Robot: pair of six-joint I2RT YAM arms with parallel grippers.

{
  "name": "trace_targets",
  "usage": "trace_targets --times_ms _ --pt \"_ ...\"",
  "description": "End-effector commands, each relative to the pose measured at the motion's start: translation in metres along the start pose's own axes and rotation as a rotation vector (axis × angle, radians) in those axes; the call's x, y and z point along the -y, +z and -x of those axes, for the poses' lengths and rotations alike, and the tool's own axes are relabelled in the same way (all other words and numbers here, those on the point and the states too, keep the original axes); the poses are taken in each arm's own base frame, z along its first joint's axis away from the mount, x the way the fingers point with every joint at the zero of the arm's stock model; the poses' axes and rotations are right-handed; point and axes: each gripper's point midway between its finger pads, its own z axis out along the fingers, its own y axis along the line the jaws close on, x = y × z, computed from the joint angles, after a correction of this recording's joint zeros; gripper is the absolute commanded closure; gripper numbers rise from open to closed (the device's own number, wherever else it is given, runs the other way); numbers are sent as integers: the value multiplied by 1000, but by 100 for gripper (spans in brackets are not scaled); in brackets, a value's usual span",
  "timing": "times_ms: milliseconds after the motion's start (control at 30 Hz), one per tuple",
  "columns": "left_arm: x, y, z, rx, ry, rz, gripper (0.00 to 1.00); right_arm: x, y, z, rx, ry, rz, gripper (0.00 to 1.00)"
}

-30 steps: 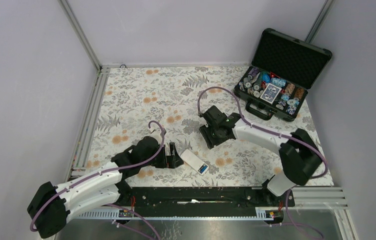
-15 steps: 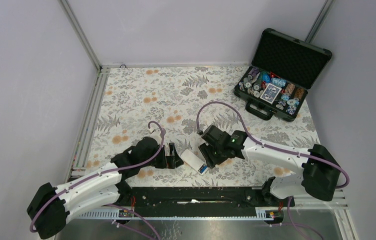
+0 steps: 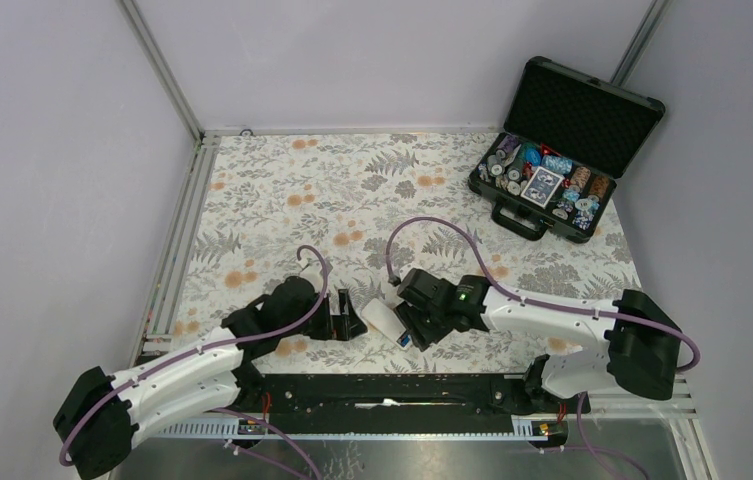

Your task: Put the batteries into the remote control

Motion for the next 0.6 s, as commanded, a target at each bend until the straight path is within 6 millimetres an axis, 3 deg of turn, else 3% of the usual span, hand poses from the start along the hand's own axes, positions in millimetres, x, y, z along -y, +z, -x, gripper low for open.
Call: trace_targets --times_ms 0,367,567 --pt "7 -1 7 33 9 -38 1 -4 -6 16 28 -41 -29 71" --pt "-19 -14 17 128 -44 95 1 -10 0 17 -82 -138 -67 73" --pt "-22 -20 20 169 -72 99 1 -12 3 11 -167 -176 -82 73"
